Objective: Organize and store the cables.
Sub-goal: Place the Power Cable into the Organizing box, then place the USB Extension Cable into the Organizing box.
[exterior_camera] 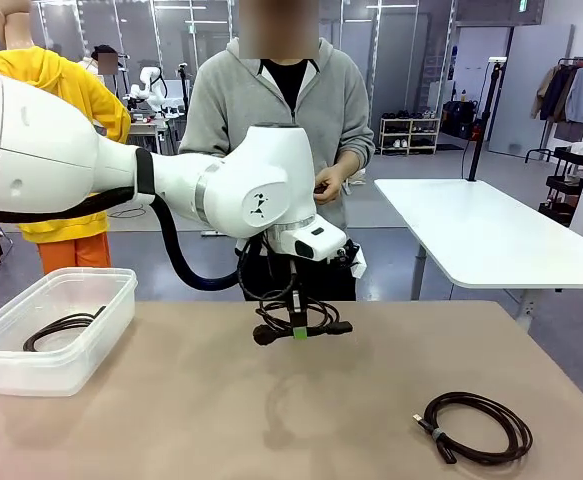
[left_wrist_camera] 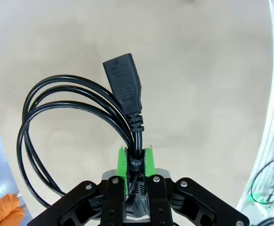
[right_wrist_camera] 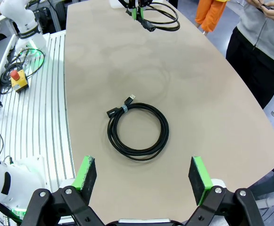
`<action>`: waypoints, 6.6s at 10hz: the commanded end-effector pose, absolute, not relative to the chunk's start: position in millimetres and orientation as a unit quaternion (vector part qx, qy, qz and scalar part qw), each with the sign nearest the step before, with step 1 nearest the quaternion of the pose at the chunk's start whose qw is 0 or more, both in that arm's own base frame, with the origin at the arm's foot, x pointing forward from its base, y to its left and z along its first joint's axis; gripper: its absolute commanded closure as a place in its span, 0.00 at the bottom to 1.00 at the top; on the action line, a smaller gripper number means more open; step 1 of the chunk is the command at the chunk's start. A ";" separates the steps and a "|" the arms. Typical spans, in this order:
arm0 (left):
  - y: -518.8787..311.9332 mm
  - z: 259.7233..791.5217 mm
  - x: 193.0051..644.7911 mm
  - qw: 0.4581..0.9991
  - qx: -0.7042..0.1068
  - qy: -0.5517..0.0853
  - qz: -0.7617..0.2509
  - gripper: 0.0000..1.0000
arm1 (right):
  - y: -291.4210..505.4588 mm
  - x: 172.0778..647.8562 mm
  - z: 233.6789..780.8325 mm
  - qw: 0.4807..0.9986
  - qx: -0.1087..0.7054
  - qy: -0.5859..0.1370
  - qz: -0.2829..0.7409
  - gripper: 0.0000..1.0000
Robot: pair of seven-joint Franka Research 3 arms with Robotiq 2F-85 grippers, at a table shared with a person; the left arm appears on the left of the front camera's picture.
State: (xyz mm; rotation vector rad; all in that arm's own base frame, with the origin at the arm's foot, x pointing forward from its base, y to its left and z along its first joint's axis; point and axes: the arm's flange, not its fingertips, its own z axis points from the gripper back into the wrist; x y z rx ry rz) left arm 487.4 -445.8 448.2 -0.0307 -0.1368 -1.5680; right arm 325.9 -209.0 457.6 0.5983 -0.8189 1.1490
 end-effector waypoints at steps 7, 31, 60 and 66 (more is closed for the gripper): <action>-428.1 452.5 490.3 0.676 -0.014 -0.072 -0.733 0.84 | -208.5 325.2 457.2 0.718 0.271 -0.375 0.521 0.00; 15.9 445.9 513.0 0.738 0.090 -0.109 -0.659 0.84 | -208.5 325.2 457.2 0.718 0.271 -0.375 0.521 0.00; -5.9 474.6 517.8 0.781 0.037 -0.157 -0.603 0.00 | -208.5 325.2 457.2 0.718 0.271 -0.375 0.521 0.00; -10.1 553.7 410.0 0.833 -0.060 -0.270 -0.479 0.00 | -208.5 325.2 457.2 0.718 0.271 -0.375 0.521 0.00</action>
